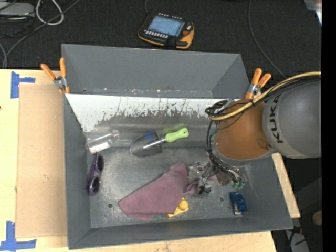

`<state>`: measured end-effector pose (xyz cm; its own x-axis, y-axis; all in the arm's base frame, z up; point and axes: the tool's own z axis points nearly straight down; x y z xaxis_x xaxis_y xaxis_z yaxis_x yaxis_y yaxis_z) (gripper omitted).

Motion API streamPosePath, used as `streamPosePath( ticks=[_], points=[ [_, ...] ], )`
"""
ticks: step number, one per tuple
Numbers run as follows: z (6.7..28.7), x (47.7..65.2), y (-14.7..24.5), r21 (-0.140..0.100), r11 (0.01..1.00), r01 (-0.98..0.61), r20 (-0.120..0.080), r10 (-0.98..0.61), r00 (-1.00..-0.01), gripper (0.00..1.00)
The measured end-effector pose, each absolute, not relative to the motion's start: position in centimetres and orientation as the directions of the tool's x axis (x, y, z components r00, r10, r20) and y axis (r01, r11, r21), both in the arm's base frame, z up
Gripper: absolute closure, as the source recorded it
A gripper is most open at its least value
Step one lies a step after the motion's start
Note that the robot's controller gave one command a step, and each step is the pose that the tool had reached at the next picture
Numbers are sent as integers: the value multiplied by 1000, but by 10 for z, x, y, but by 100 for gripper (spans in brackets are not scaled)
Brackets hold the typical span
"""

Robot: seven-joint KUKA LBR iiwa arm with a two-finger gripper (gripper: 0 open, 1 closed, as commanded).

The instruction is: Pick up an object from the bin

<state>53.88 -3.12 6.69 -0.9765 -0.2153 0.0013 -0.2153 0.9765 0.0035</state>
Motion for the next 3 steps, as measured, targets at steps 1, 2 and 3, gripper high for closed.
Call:
streamPosePath(
  ticks=[1,2,3],
  points=[
    [80,537,-31,5,977,-215,5,-215,-977,100],
    [108,538,-30,5,977,-214,5,-215,-977,100],
    [125,538,-30,5,977,-214,3,-214,-977,100]
  ],
)
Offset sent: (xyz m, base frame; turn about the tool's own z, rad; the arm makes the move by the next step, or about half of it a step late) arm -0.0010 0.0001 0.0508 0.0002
